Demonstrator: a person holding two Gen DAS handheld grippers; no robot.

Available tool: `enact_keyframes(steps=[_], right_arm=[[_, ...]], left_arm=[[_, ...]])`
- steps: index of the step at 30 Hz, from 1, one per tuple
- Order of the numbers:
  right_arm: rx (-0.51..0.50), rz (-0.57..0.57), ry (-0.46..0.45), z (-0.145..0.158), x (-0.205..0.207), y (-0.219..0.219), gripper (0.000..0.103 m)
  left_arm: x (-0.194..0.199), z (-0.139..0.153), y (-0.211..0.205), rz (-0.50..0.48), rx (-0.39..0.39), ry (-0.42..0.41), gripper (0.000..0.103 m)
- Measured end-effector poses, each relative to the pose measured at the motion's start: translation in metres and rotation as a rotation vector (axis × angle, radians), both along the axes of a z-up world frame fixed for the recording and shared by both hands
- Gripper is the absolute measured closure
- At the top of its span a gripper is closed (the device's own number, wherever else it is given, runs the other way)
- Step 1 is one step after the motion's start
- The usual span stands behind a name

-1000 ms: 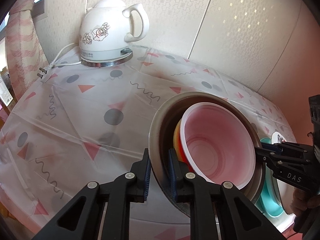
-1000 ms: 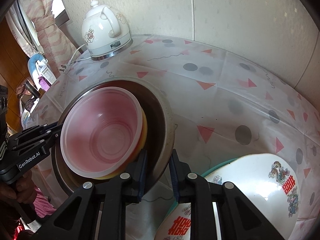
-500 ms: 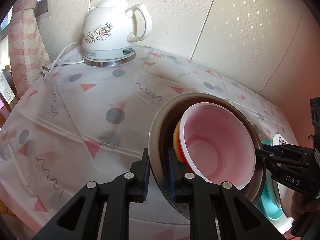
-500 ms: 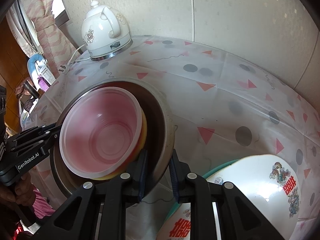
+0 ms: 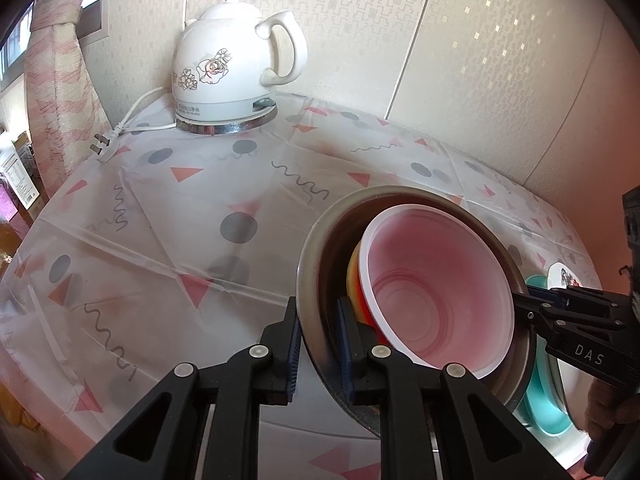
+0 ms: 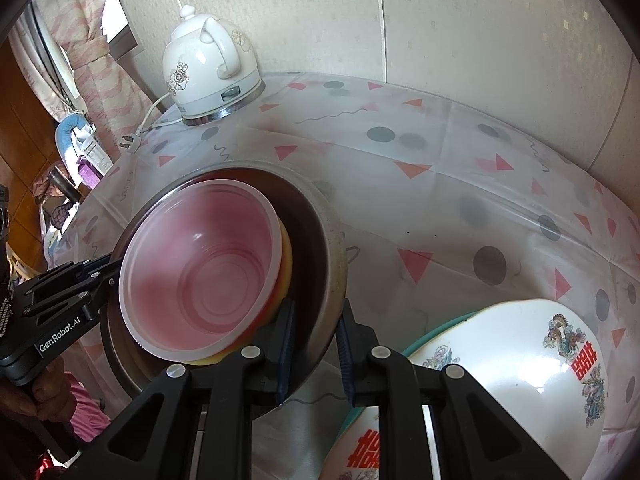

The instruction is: Organize plates and bowls

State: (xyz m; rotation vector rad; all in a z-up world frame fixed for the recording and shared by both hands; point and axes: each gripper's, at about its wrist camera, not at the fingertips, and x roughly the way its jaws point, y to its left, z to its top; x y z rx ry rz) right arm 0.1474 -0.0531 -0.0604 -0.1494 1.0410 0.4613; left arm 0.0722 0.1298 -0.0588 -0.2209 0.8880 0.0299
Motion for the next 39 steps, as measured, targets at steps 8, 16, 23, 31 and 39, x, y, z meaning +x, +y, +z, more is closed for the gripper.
enact_keyframes(steps=[8,16,23,31,39], right_arm=[[0.074,-0.015,0.001,0.011,-0.006,-0.006,0.084],[0.141,-0.037,-0.028,0.032,-0.017,-0.022,0.084],[0.176,-0.063,-0.058,0.050,-0.028,-0.043,0.084],[0.211,-0.122,-0.091,0.067,-0.043,-0.082,0.084],[0.213,-0.193,-0.103,0.076,-0.066,-0.125,0.084]], left_arm=[[-0.012,0.017,-0.001,0.002,-0.001,-0.040,0.086],[-0.020,0.039,-0.009,-0.010,-0.013,-0.083,0.087],[-0.024,0.054,-0.025,-0.053,-0.016,-0.112,0.087],[-0.024,0.068,-0.054,-0.138,-0.033,-0.136,0.087],[-0.021,0.077,-0.093,-0.249,-0.056,-0.144,0.088]])
